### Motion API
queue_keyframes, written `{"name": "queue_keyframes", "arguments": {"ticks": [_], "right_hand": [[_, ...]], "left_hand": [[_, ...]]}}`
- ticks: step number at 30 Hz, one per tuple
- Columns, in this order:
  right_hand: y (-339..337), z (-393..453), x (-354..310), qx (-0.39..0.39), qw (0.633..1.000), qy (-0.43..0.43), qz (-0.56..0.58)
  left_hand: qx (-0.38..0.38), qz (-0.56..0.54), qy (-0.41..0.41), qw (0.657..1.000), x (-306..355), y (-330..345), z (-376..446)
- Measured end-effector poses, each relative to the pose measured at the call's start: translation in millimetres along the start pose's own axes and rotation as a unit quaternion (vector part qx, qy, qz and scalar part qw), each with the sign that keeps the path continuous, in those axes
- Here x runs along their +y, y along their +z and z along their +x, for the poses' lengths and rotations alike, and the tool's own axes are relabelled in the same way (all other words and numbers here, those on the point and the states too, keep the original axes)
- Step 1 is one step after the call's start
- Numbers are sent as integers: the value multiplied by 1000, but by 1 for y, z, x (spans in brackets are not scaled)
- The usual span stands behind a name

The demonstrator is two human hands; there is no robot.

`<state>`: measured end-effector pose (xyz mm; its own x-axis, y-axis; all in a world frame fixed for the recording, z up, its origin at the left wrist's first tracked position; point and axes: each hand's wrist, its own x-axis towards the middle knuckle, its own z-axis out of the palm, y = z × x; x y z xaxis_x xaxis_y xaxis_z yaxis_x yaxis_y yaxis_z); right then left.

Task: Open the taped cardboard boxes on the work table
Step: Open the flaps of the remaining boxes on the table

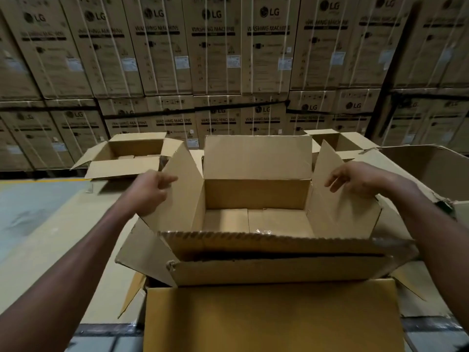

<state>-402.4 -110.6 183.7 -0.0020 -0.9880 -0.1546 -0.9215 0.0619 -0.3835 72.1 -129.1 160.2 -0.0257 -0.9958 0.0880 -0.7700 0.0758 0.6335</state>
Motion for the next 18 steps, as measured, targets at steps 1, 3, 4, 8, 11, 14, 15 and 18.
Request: {"name": "queue_keyframes", "arguments": {"ticks": [1,3,4,8,11,14,15,18], "right_hand": [[3,0,4,-4,1000,-2,-2],[9,-1,13,-6,1000,-4,3],[12,-1,17,-5,1000,-4,8],[30,0,37,-1,1000,10,29],[46,4,56,3,1000,13,20],[59,8,67,-9,1000,18,21],[62,8,68,-13,999,21,26],[68,12,72,-5,999,32,35]], "left_hand": [[-6,1,0,1000,-4,7,-1],[-10,1,6,1000,-14,22,-3],[-9,2,10,1000,-20,28,-3],[-5,1,-5,1000,-39,50,-9],[-9,6,-17,1000,-47,62,-15],[-14,17,-18,1000,-55,70,-17],[-14,18,-16,1000,-57,72,-17],[-16,19,-13,1000,-66,75,-15]]}}
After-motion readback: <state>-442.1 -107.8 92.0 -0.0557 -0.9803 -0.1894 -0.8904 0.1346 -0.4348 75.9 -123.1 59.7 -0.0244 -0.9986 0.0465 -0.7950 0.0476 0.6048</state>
